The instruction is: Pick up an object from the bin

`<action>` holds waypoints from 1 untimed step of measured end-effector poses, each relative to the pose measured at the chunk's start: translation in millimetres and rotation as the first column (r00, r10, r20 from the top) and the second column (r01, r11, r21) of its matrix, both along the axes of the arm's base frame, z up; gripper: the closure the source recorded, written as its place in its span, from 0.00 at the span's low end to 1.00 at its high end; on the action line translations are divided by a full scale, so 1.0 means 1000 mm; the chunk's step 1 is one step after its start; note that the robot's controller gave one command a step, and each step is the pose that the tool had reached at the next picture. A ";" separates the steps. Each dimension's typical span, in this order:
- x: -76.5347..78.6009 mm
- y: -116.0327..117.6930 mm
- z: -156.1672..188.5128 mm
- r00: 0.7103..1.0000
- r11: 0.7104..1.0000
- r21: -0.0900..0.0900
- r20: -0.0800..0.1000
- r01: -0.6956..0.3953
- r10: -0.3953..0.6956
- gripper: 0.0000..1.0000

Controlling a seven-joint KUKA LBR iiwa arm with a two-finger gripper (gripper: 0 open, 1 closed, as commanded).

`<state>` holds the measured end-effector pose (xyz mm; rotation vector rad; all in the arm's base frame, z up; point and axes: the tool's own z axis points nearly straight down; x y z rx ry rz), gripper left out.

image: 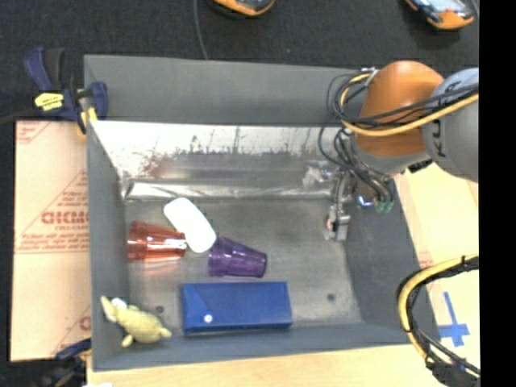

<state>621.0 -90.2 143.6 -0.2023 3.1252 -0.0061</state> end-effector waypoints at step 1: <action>-0.073 0.067 -0.054 0.997 0.997 0.006 -0.003 0.080 -0.080 0.00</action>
Offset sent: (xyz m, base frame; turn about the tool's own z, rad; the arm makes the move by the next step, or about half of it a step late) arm -0.0401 0.0989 -0.0582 -0.0311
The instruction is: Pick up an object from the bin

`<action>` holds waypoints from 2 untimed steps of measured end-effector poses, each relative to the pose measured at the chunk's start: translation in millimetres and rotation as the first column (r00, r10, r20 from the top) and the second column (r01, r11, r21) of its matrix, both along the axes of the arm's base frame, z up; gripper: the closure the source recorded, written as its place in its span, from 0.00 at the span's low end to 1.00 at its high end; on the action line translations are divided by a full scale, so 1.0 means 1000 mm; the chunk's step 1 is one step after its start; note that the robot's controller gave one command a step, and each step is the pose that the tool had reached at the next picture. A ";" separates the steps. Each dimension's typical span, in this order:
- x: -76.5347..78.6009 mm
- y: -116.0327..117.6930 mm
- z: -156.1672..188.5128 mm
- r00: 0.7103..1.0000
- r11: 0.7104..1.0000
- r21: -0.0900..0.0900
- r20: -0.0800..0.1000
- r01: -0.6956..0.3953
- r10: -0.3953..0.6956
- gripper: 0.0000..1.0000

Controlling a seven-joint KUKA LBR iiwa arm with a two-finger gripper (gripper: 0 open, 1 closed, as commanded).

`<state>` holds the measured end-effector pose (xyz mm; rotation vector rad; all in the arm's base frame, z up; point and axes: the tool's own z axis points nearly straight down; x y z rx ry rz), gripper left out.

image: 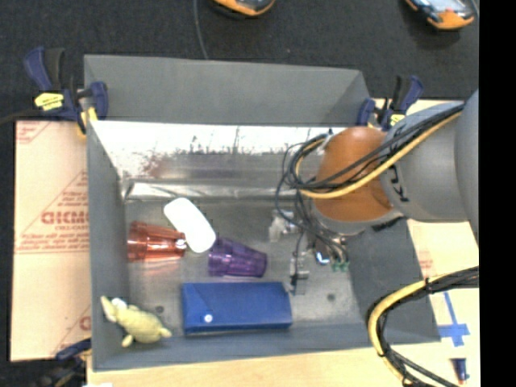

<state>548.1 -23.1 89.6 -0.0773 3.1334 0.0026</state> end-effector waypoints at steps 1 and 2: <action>0.034 0.031 -0.004 0.994 0.994 -0.011 0.014 -0.111 0.111 1.00; 0.034 0.030 -0.004 0.994 0.994 -0.011 0.014 -0.112 0.112 0.00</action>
Offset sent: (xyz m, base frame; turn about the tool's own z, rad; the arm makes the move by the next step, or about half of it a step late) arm 0.0000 0.0000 0.0000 0.0000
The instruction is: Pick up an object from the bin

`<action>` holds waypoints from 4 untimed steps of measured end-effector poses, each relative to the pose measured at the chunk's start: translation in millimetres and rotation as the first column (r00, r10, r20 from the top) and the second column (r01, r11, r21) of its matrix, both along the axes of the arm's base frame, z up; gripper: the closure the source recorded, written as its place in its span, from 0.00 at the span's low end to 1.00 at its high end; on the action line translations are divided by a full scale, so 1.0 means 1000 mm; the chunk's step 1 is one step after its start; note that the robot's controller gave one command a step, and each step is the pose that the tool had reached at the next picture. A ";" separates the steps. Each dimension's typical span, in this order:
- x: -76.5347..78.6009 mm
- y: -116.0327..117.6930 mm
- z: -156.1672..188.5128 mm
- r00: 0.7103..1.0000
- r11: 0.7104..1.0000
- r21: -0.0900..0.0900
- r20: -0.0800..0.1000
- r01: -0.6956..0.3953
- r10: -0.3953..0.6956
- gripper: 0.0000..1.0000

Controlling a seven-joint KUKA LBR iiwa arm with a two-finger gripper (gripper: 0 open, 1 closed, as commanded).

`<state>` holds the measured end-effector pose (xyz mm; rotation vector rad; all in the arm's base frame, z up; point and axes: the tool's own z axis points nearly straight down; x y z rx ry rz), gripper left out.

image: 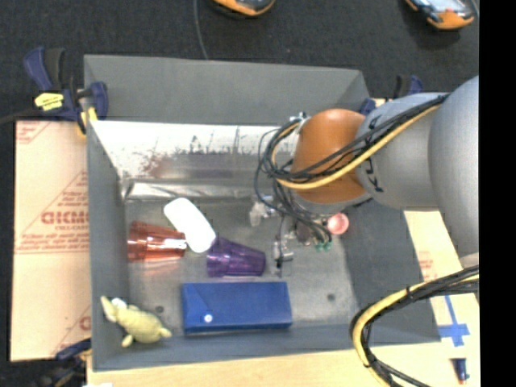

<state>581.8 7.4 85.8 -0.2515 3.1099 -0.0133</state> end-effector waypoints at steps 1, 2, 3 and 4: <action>0.000 0.000 0.000 1.000 1.000 0.000 0.000 0.000 0.000 0.00; -0.012 0.020 -0.001 1.000 1.000 0.001 -0.001 0.032 -0.032 0.00; 0.054 0.006 0.087 0.989 0.989 0.006 0.019 0.149 -0.150 0.00; 0.024 0.044 0.038 0.966 0.966 0.007 0.000 0.259 -0.259 0.00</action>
Offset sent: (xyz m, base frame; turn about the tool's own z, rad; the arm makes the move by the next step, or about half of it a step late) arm -0.0220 0.0368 -0.0031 0.0457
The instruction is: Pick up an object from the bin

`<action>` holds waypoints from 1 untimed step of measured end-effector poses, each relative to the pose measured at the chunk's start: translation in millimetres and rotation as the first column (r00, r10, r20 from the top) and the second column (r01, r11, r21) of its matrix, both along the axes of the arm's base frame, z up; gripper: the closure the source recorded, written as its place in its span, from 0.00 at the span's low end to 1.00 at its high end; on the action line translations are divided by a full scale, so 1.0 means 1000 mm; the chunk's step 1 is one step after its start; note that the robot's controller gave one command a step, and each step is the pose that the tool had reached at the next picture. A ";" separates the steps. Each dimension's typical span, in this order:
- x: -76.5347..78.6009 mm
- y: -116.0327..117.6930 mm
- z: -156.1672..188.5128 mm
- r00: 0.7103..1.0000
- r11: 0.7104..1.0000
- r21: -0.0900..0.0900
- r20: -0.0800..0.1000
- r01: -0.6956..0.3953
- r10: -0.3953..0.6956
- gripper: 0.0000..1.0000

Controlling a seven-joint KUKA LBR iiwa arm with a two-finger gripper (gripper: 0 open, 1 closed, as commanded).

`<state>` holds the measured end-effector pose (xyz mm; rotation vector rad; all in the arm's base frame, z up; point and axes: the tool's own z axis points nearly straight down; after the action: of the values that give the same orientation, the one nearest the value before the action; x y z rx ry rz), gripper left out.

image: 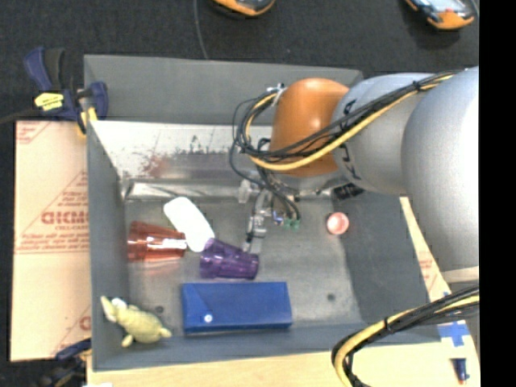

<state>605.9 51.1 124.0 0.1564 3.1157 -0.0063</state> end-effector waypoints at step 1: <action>-0.004 0.039 0.003 0.983 0.983 -0.009 0.011 -0.183 0.183 0.00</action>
Offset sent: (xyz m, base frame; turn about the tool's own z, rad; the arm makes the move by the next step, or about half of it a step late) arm 0.0000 0.0000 0.0000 0.0000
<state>601.5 89.9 126.7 -0.1297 3.1048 -0.0141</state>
